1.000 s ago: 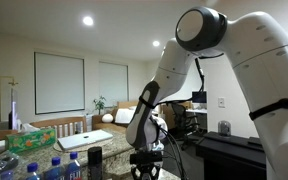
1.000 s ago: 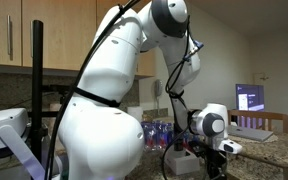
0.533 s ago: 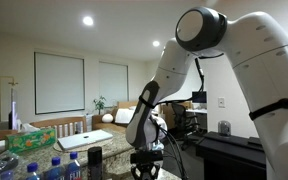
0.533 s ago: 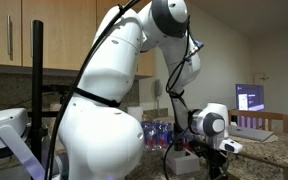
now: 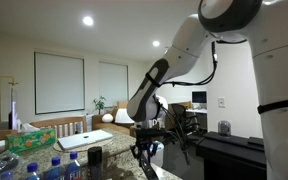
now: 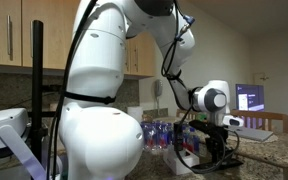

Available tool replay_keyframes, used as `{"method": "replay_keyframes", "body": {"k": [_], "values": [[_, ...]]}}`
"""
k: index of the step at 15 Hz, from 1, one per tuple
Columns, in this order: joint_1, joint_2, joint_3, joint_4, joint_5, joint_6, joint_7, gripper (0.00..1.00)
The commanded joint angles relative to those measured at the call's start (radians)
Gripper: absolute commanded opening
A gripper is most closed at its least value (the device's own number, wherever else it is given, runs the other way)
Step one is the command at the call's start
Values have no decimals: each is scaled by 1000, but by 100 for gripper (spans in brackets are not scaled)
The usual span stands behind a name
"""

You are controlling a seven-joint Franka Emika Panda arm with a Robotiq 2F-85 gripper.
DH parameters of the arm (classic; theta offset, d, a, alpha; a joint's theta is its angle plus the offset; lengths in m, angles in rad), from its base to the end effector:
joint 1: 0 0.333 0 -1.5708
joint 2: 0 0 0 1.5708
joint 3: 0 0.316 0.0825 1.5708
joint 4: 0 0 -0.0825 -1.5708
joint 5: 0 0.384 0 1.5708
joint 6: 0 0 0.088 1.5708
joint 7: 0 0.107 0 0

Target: Put the black bottle on the white box, place the tape over the bottle, put the black object on top of the black bottle

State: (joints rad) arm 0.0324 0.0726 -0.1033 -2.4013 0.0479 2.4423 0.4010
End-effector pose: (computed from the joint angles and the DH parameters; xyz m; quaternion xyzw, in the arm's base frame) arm 0.4911 -0.0350 0.2822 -0.9676 0.2517 0.0172 0.0087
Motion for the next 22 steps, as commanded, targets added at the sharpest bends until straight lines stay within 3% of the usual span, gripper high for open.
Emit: {"method": "replay_keyframes", "body": {"k": [1,4,6,7,9,14,15,22], "values": [[-26,-197,26,35,-22,-229,-82,17],[1,-253,91,185,-58,-478,-35,17],[29,-197,157,333,-64,-638,-23,17],[-7,-256,125,224,-35,-535,-51,42],[20,-242,167,302,-38,-615,-35,42],[24,-197,164,319,-48,-619,-32,42],[24,-196,163,320,-48,-619,-32,17],[65,-151,238,372,-96,-493,-3,17]]}}
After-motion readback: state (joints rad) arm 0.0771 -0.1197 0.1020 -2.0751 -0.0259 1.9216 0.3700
